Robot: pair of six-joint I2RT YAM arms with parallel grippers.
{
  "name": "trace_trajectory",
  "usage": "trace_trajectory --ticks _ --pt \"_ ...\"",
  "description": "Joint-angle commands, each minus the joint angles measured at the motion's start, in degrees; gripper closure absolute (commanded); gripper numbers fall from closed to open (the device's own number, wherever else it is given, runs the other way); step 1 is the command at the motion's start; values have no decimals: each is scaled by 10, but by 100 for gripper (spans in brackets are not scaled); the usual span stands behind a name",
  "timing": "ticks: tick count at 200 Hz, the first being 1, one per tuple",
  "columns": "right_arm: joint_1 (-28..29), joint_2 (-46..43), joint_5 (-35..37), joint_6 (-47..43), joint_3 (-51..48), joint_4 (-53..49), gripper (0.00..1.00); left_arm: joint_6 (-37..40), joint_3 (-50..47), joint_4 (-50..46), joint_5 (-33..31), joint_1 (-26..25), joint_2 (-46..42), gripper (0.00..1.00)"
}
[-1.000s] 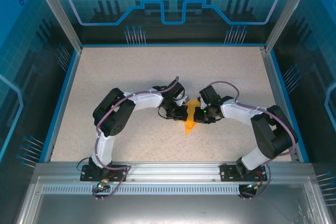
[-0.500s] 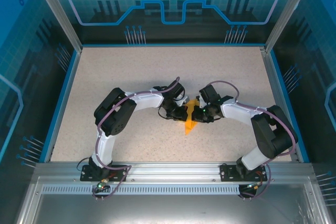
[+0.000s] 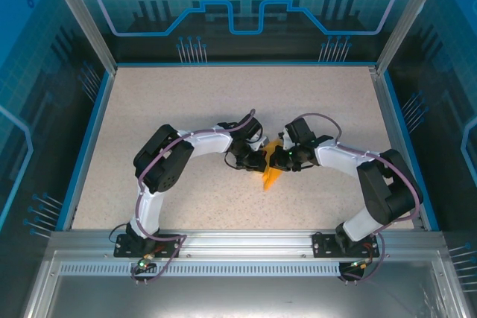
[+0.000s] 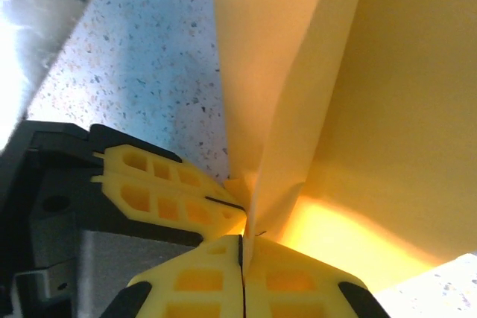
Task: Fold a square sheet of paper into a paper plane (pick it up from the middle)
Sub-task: Fourth fold the wing at the center of the table.
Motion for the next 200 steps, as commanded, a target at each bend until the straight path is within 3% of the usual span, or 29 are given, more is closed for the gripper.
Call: trace_trajectory --ticks 1,119,200 --pt "-13 3 -19 11 0 29 94 21 2 -15 -18 -1 22 99" --pt "-6 24 -19 -12 9 9 88 10 -9 3 -5 4 20 100" --pt "-18 -23 -17 4 -12 33 71 6 -25 19 -1 9 16 100"
